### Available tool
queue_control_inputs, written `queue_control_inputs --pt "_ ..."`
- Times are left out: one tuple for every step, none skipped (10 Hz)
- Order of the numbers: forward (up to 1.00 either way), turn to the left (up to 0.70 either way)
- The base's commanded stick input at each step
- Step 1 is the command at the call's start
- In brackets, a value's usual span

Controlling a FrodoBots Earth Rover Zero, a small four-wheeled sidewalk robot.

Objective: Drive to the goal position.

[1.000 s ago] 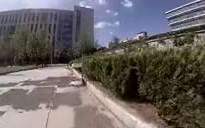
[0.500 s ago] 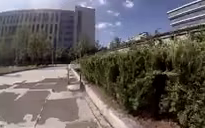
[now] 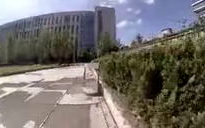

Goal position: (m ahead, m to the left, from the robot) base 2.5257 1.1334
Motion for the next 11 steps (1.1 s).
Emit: queue_control_inputs --pt "0.7 0.35" --pt "0.7 0.35" --pt "0.7 0.35" --pt "0.7 0.35" --pt "0.7 0.35" --pt "0.7 0.35" --pt "0.7 0.35" --pt "0.7 0.35" --pt "0.7 0.21" --pt "0.7 0.07" --pt "0.7 0.01"
